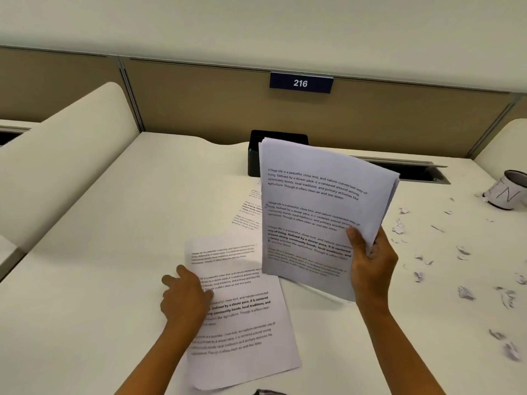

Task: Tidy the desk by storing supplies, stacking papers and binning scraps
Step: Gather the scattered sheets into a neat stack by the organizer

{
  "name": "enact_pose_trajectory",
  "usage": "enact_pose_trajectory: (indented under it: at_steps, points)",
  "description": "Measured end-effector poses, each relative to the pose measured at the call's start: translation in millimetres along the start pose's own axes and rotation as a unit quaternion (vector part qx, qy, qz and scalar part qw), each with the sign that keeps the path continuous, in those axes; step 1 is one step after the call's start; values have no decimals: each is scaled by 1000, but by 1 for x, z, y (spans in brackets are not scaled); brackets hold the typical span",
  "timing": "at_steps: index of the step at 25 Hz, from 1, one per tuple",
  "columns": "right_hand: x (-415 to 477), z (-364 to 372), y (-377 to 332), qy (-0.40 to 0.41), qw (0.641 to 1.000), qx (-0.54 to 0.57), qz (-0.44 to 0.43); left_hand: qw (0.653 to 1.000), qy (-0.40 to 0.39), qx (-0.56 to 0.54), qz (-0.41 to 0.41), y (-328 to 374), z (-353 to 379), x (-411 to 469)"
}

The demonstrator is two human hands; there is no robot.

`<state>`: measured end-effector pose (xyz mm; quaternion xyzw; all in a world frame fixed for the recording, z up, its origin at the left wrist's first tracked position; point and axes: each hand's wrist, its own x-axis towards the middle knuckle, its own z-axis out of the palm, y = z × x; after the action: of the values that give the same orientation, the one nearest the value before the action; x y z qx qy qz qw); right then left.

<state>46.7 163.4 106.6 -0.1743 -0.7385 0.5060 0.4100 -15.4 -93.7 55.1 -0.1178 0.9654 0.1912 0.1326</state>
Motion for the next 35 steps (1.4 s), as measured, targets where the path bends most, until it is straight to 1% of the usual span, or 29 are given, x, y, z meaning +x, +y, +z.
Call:
enact_pose_trajectory:
  at_steps: [4,6,7,9,11,13,15,18,20,23,26,28,32,35]
  points:
    - [-1,-6,-2,3,999,-34,-26,999,5,-15,45,0,-5,1]
    - [0,-10,-6,8,996,-63,-58,994,18,-76,75,-5,-6,4]
    - [0,-12,-7,12,994,-78,-75,987,26,-130,95,-6,-8,5]
    - [2,-14,-10,24,988,-108,-106,961,65,-232,135,-5,-18,7]
    - [4,-16,-12,43,978,-152,-136,935,112,-296,158,-3,-30,10]
    - [7,-18,-16,68,964,-197,-165,916,136,-352,140,-4,-42,19]
    - [10,-18,-21,88,957,-216,-174,890,116,-429,105,-8,-51,28]
    - [13,-14,-29,90,964,-203,-148,829,17,-551,92,-6,-61,30]
    - [15,-10,-30,66,977,-169,-111,810,-32,-574,117,2,-63,26]
    - [14,-1,-28,16,996,-84,-9,800,-57,-575,164,19,-58,24]
    - [14,6,-29,0,998,-17,67,777,-66,-597,189,38,-52,19]
    - [15,9,-30,-16,996,14,88,769,-60,-600,210,47,-50,15]
    - [11,18,-27,-57,988,67,128,767,-63,-592,239,58,-44,7]
    - [6,27,-26,-68,986,61,138,775,-75,-584,231,62,-40,4]
